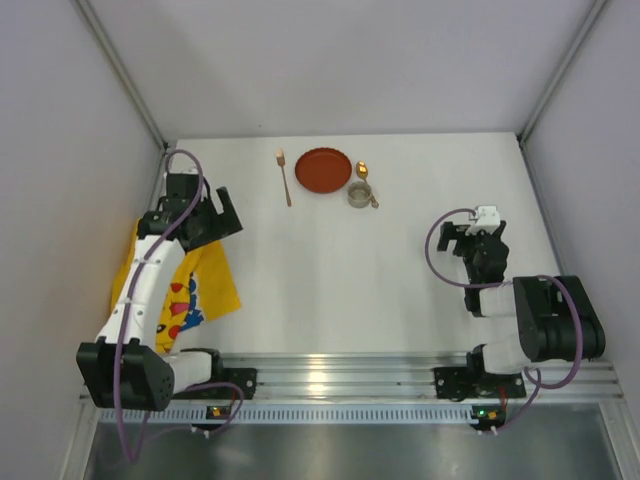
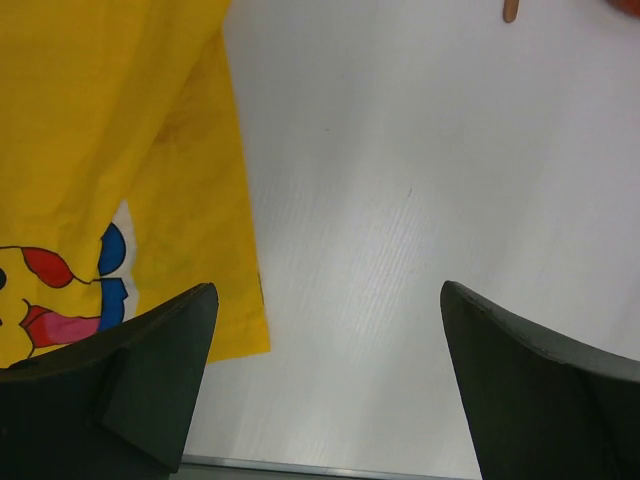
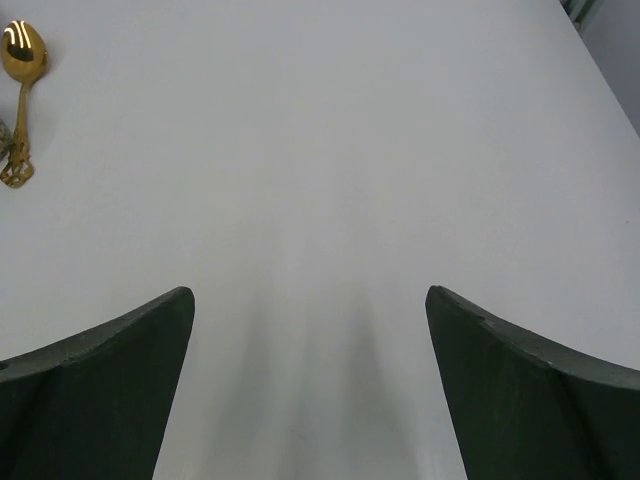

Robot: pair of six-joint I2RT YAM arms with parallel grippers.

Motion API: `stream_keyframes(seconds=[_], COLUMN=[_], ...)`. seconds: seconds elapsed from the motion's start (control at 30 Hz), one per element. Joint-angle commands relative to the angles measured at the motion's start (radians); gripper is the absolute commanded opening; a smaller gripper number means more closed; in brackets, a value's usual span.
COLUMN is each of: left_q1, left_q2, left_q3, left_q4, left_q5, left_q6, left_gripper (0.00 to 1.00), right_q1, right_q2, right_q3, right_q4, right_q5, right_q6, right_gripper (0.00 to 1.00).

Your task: Set the dinner table for one person

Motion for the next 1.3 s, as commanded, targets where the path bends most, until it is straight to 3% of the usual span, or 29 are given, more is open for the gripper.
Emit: stream_keyframes(seconds=[0.0, 0.27, 0.47, 0.8, 0.87, 0.9, 0.93, 0.97, 1.03, 1.07, 1.1, 1.13, 1.2, 1.23, 1.27], left_q1=[0.012, 0.032, 0.034, 0.032, 0.032, 0.032, 0.032, 0.032, 0.032, 0.032, 0.032, 0.032, 0.032, 0.032, 0.032], left_q2=[-0.034, 0.061, 0.06, 0.146, 0.142, 0.138, 0.135, 0.132, 0.107, 0.101, 0.087, 0.08, 0.087, 0.093, 0.102], left_q3=[-0.004, -0.142, -0.145, -0.113, -0.115, -0.113, -0.113, -0.116, -0.122, -0.127, -0.13, -0.141, -0.139, -0.141, -0.148], left_q4=[-0.039, -0.06, -0.05, -0.034, -0.025, -0.024, -0.019, -0.014, -0.004, -0.002, 0.01, 0.033, 0.036, 0.042, 0.056], left_q5=[-0.074, -0.109, -0.204, -0.175, -0.169, -0.175, -0.176, -0.166, -0.137, -0.129, -0.126, -0.126, -0.141, -0.167, -0.169], left_q6=[-0.024, -0.145, -0.08, -0.003, 0.017, 0.017, 0.016, 0.005, -0.009, -0.021, -0.024, -0.008, -0.004, 0.0, 0.005], left_gripper=[0.98, 0.98, 0.98, 0.98, 0.98, 0.98, 0.98, 0.98, 0.98, 0.98, 0.98, 0.98, 0.98, 0.98, 0.98], right_q1=[-0.005, -0.007, -0.007, -0.007, 0.027, 0.057, 0.129, 0.16, 0.22, 0.23, 0.242, 0.249, 0.248, 0.248, 0.236], right_q2=[-0.001, 0.001, 0.002, 0.002, -0.011, -0.039, -0.136, -0.192, -0.298, -0.312, -0.321, -0.335, -0.344, -0.349, -0.349], right_q3=[0.023, 0.028, 0.028, 0.031, 0.032, 0.042, 0.069, 0.116, 0.328, 0.409, 0.569, 0.752, 0.793, 0.774, 0.704], right_q4=[0.067, 0.064, 0.061, 0.056, 0.047, 0.026, -0.041, -0.291, -0.558, -0.805, -0.906, -1.149, -1.253, -1.287, -1.28], right_q5=[0.026, 0.031, 0.031, 0.041, 0.114, 0.284, 0.357, 0.406, 0.435, 0.452, 0.449, 0.407, 0.423, 0.443, 0.334], right_q6=[0.023, 0.018, 0.018, 0.017, 0.01, 0.0, -0.019, -0.069, -0.066, 0.013, 0.073, 0.287, 0.359, 0.507, 0.524], right_gripper=[1.0, 1.0, 1.0, 1.0, 1.0, 1.0, 1.0, 1.0, 1.0, 1.0, 1.0, 1.0, 1.0, 1.0, 1.0])
